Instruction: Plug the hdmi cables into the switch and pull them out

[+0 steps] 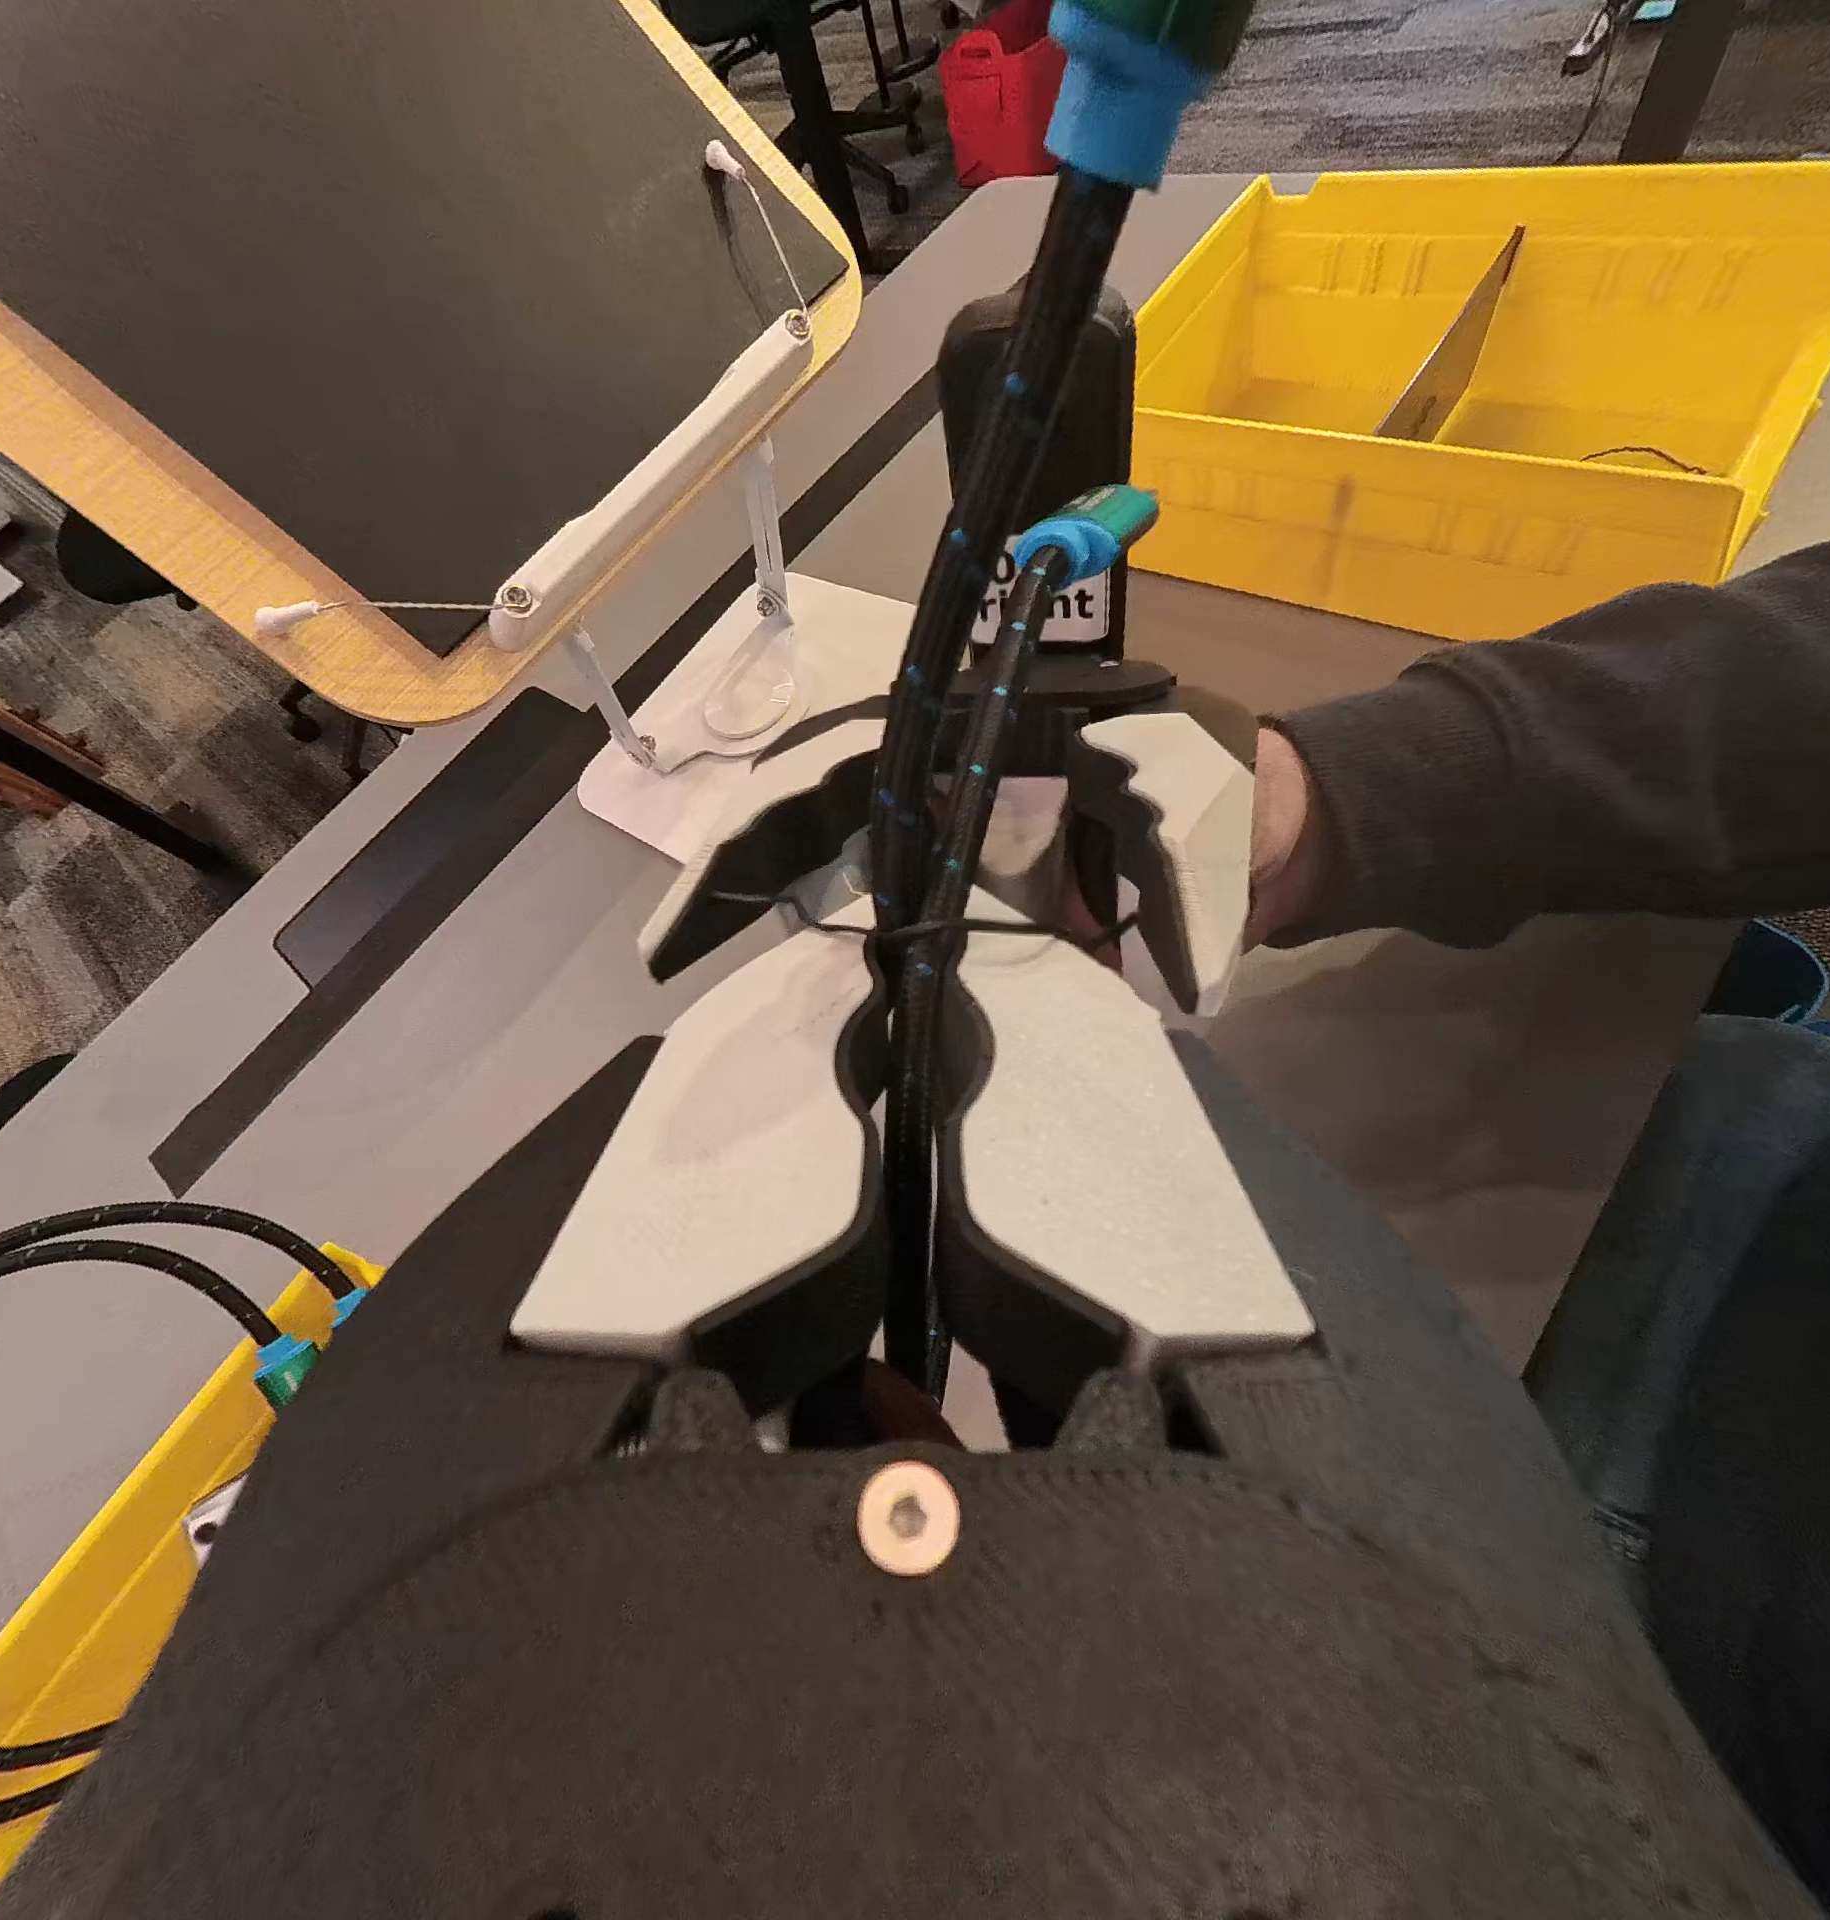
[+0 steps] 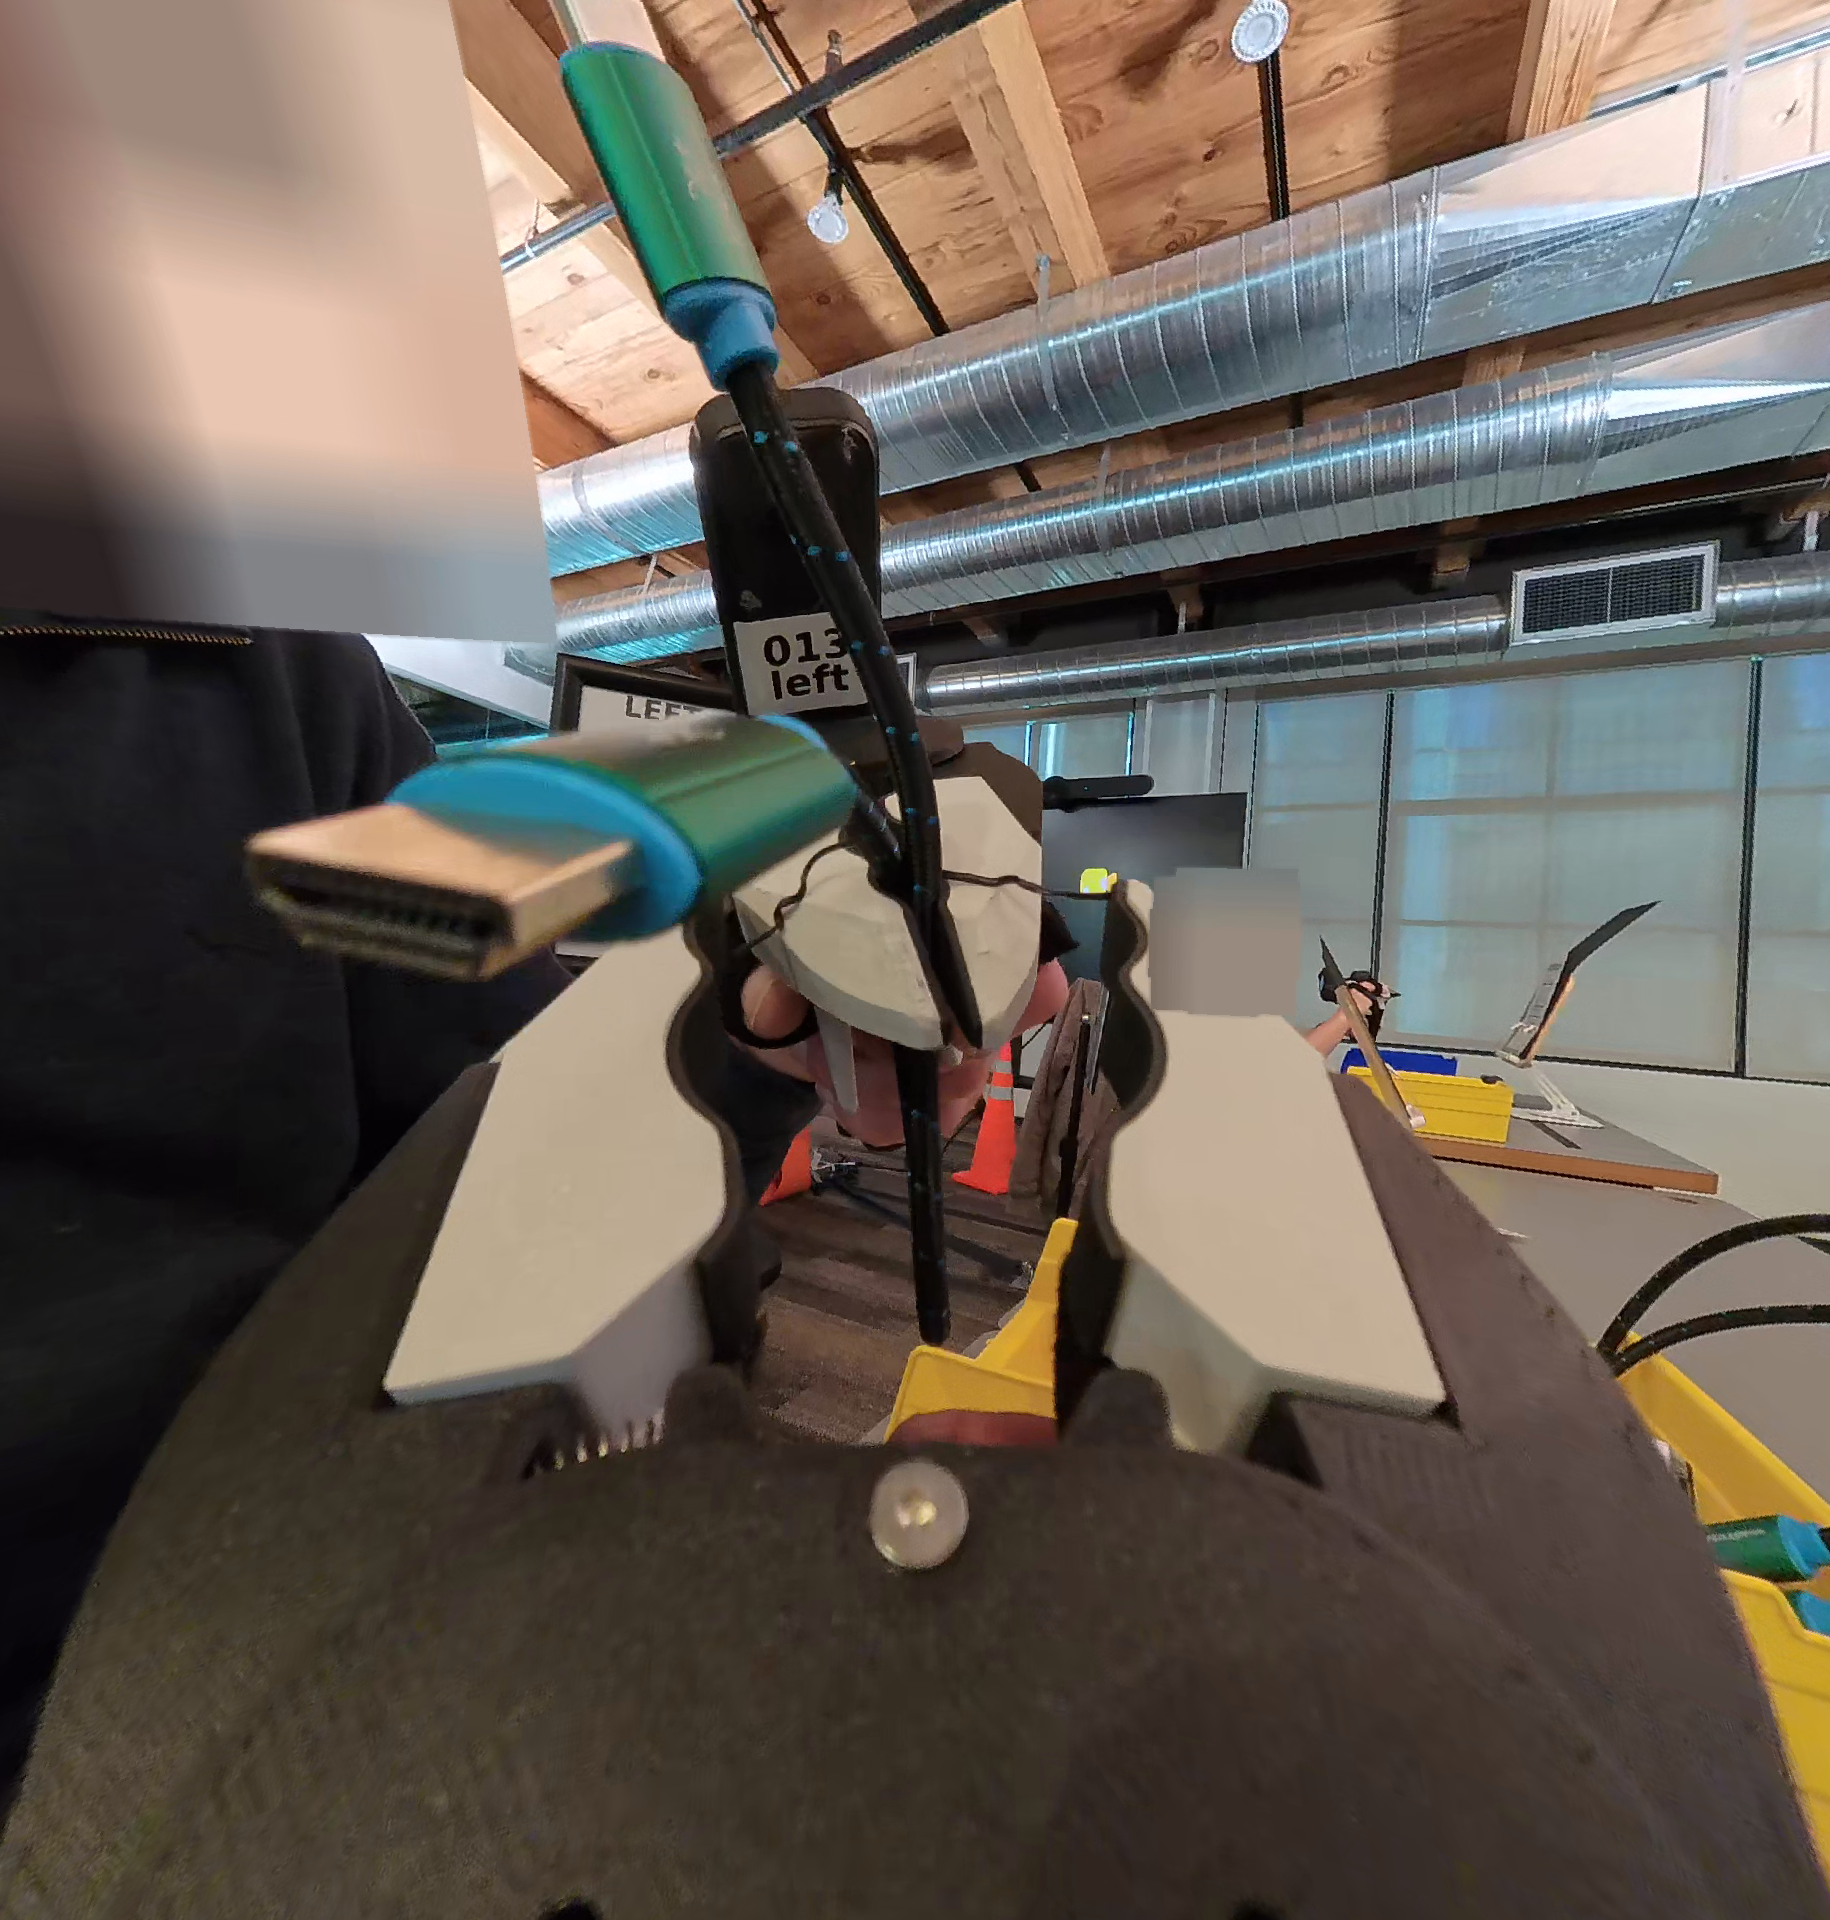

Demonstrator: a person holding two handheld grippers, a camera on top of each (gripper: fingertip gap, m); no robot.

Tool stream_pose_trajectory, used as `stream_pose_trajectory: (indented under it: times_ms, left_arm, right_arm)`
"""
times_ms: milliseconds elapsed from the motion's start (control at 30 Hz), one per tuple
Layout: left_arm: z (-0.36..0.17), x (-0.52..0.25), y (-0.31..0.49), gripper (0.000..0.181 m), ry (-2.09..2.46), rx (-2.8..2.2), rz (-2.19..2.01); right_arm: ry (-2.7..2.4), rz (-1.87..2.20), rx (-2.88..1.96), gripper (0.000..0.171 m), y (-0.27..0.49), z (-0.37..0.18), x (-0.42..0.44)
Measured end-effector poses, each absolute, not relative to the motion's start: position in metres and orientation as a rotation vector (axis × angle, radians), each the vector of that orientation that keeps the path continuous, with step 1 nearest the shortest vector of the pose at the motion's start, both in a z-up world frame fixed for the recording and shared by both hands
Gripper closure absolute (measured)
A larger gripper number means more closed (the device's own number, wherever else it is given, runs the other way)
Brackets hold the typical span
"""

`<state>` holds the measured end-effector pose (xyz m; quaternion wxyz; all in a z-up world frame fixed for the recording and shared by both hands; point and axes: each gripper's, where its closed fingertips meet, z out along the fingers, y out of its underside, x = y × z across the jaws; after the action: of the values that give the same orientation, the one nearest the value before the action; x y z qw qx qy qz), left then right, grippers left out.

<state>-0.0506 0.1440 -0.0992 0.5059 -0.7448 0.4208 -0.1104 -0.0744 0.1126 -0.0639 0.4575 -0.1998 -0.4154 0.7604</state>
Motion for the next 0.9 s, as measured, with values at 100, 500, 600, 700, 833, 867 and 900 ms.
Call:
stream_pose_trajectory:
  times_ms: [100, 500, 600, 700, 833, 867, 900]
  left_arm:
    - [-0.099, -0.050, 0.144, 0.179, 1.016, -1.797, -0.271]
    - [-0.104, -0.049, 0.145, 0.179, 1.020, -1.810, -0.274]
    - [-0.105, -0.049, 0.145, 0.179, 1.023, -1.812, -0.270]
    - [-0.107, -0.049, 0.146, 0.179, 1.027, -1.819, -0.261]
    - [-0.108, -0.051, 0.146, 0.178, 1.025, -1.828, -0.256]
    - [-0.108, -0.051, 0.147, 0.178, 1.026, -1.831, -0.252]
    - [-0.109, -0.051, 0.147, 0.178, 1.027, -1.831, -0.251]
  right_arm:
    - [-1.015, 1.874, -0.478, 0.104, 0.113, -0.064, -0.071]
    - [-1.062, 1.813, -0.452, 0.124, 0.113, -0.066, -0.066]
    - [-1.072, 1.805, -0.456, 0.126, 0.113, -0.069, -0.066]
    - [-1.093, 1.783, -0.465, 0.128, 0.114, -0.072, -0.065]
    - [-1.119, 1.739, -0.470, 0.136, 0.117, -0.075, -0.063]
    - [-1.124, 1.728, -0.471, 0.138, 0.117, -0.076, -0.062]
    - [-1.128, 1.719, -0.472, 0.140, 0.118, -0.077, -0.062]
